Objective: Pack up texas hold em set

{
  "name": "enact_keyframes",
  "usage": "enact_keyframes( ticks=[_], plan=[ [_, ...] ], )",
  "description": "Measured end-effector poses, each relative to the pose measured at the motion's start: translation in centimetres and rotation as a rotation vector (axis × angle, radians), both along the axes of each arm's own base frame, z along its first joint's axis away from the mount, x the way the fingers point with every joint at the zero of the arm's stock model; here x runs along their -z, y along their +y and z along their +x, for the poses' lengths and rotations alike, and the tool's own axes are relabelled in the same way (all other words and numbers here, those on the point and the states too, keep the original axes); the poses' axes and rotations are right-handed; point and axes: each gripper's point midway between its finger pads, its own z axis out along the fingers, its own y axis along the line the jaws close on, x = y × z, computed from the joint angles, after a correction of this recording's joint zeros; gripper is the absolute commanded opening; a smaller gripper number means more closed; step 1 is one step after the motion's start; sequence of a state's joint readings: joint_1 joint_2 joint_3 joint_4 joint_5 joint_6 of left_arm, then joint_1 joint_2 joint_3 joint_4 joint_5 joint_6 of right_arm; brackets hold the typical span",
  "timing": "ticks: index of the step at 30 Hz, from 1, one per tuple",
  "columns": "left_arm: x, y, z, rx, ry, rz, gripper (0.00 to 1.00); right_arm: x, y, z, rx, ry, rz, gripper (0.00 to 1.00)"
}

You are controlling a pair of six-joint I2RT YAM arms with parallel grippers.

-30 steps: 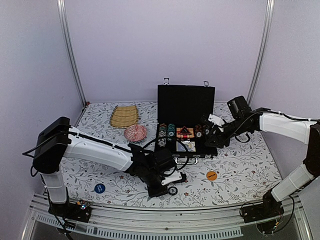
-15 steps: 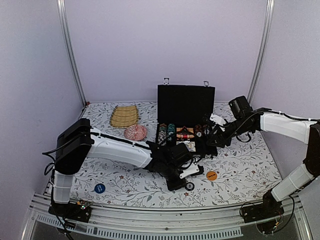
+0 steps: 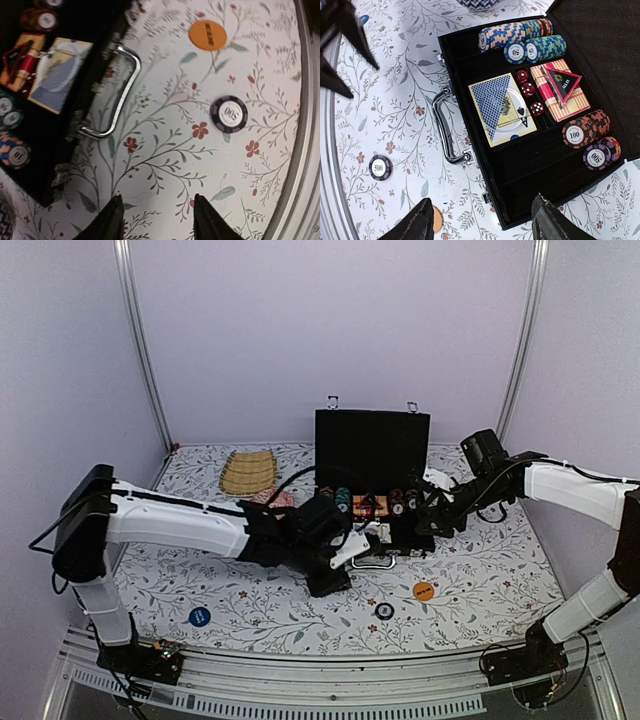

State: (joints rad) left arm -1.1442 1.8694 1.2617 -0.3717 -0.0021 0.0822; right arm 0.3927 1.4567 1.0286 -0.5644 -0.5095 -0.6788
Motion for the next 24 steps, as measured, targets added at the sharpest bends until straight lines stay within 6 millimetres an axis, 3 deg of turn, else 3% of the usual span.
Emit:
enact_keyframes(
  ticks=[3, 5, 7, 9, 12, 17, 24],
  plan=[
    [-5.3, 2.2, 3.1, -0.133, -0.079, -0.133, 0.63, 0.2, 0.6, -0.9, -0.066, 0.008, -0.034, 0.70],
    [-7.6, 3.9, 5.5, -0.241, -0.111, -0.214, 0.63, 0.9, 1.4, -1.8, -0.118, 0.011, -0.070, 0.69],
    [-8.8, 5.8, 7.7, -0.357, -0.117, -0.282, 0.63, 2.1, 2.7, -3.6, -0.197, 0.021, -0.124, 0.67],
    [-8.3, 7.8, 9.3, -0.463, -0.112, -0.310, 0.63, 3.2, 4.1, -5.7, -0.288, 0.025, -0.175, 0.66],
    [-7.0, 9.1, 9.8, -0.543, -0.086, -0.311, 0.63, 4.2, 5.4, -8.0, -0.384, 0.023, -0.221, 0.64],
    [-6.5, 9.4, 9.8, -0.588, -0.064, -0.331, 0.62, 5.7, 7.0, -10.8, -0.498, 0.012, -0.286, 0.65],
    [-6.7, 9.8, 9.8, -0.623, -0.063, -0.356, 0.62, 8.6, 7.8, -14.1, -0.608, 0.029, -0.373, 0.65]
  ],
)
